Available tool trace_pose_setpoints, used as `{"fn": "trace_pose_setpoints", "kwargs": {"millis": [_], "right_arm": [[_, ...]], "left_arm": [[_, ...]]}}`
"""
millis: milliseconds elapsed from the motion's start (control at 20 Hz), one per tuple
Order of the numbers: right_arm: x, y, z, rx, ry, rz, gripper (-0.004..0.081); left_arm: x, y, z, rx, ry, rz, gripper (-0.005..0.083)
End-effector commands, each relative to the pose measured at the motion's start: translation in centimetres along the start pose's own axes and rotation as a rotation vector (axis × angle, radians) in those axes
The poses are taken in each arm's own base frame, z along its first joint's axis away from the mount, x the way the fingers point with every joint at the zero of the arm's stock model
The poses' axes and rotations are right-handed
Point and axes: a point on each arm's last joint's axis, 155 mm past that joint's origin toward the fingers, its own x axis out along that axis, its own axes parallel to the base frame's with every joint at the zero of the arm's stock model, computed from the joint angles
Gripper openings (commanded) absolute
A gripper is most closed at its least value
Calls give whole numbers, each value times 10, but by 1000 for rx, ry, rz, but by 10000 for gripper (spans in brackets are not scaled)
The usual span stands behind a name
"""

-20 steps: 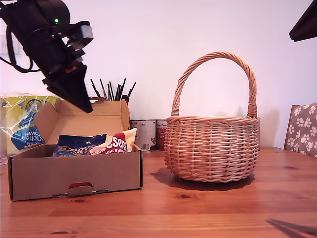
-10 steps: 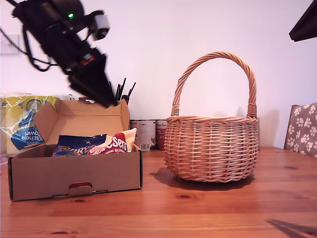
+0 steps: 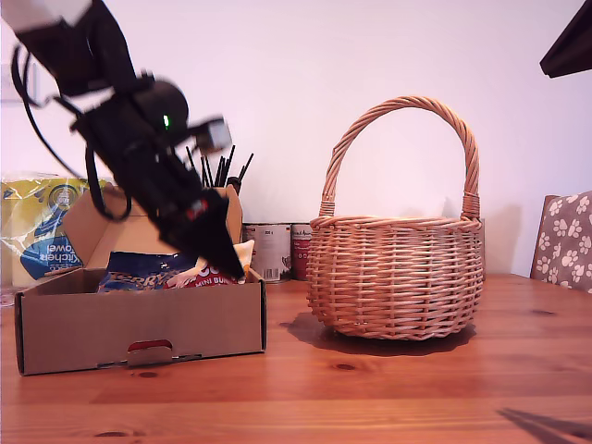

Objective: Move the bags of Easter eggs from the cardboard box on the left into the woven basket on the right side.

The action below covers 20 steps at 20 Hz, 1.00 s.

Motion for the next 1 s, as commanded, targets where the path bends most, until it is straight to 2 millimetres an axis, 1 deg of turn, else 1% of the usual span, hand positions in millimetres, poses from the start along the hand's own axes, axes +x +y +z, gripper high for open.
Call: {"fn": "trace_pose_setpoints", "kwargs": {"millis": [0,100,150,200,250,300,350,400,600,700,800,950], "right_arm": [[2,-2,-5,5,9,-5,-5],[2,-2,-5,5,9,-5,-5],[2,-2,-5,5,9,-5,-5],[2,-2,-5,5,9,-5,-5],[2,-2,-5,5,9,-5,-5],[2,-2,-5,5,9,-5,-5],[2,-2,-5,5,9,-5,-5],[2,-2,-5,5,9,-5,-5],[2,-2,-5,5,9,-6,-5],[2,-2,-5,5,9,-6,-5],[2,-2,-5,5,10,-5,-5],[2,-2,-5,5,9,-6,-5]], "left_arm": [[11,-7,-16,-32,51,-35,762],[13,-5,-25,-44,87,-21,756],[13,-1,-26,-57,93,-2,722],[13,0,-27,-62,98,6,644],[12,1,-29,-64,108,13,523],[12,0,-31,-69,119,7,366],[12,-2,-33,-72,125,2,248],[12,-2,-33,-73,127,1,189],[10,-2,-32,-73,123,3,182],[3,-2,-25,-63,107,15,182],[-13,1,-12,-47,71,42,182],[-48,-1,17,-14,-14,90,183]]}}
